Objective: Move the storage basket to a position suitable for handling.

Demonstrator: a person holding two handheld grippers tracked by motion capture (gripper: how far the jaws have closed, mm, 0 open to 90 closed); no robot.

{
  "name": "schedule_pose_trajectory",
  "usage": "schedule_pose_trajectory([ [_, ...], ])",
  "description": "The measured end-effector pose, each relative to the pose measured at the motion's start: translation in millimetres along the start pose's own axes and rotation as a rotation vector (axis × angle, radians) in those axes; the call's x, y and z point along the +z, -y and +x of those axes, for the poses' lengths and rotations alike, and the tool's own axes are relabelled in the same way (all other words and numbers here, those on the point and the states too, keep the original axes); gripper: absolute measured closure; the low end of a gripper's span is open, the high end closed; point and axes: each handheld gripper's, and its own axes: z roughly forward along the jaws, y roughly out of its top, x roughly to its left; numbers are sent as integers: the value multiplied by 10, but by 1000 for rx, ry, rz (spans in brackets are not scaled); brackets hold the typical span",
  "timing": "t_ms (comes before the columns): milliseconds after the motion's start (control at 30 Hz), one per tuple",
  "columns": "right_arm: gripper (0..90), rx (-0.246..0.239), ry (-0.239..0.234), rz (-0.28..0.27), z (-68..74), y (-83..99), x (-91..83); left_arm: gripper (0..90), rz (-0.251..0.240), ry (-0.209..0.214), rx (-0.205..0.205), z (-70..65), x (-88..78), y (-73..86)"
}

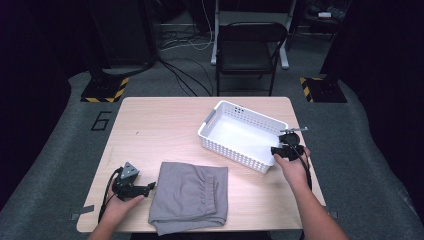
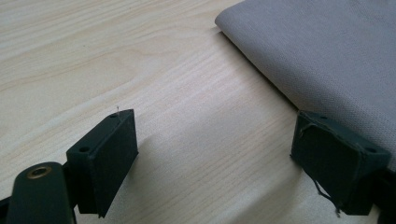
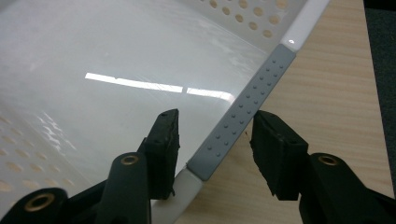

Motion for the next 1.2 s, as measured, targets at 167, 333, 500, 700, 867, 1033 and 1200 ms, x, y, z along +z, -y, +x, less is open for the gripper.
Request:
schedule_pose_trajectory([
  [167, 579, -24, 9, 8, 74, -132, 82, 143, 0, 0, 1, 1, 1, -1],
  [333, 628, -22, 10, 0, 167, -237, 157, 143, 0, 0, 1, 1, 1, -1],
  [500, 670, -16, 0, 0, 254, -313, 219, 143, 0, 1, 1, 1, 1, -1],
  [700, 736, 38, -36, -5, 365, -396, 298, 143, 0, 0, 1, 1, 1, -1],
  [867, 784, 71, -57, -16, 510, -448, 359, 143, 0, 0, 1, 1, 1, -1],
  [1033, 781, 68, -60, -13, 642, -461, 372, 143, 1, 0, 2, 1, 0, -1],
  [1200, 688, 22, -103, -2, 811, -440, 352, 143, 2, 0, 3, 0, -1, -1],
])
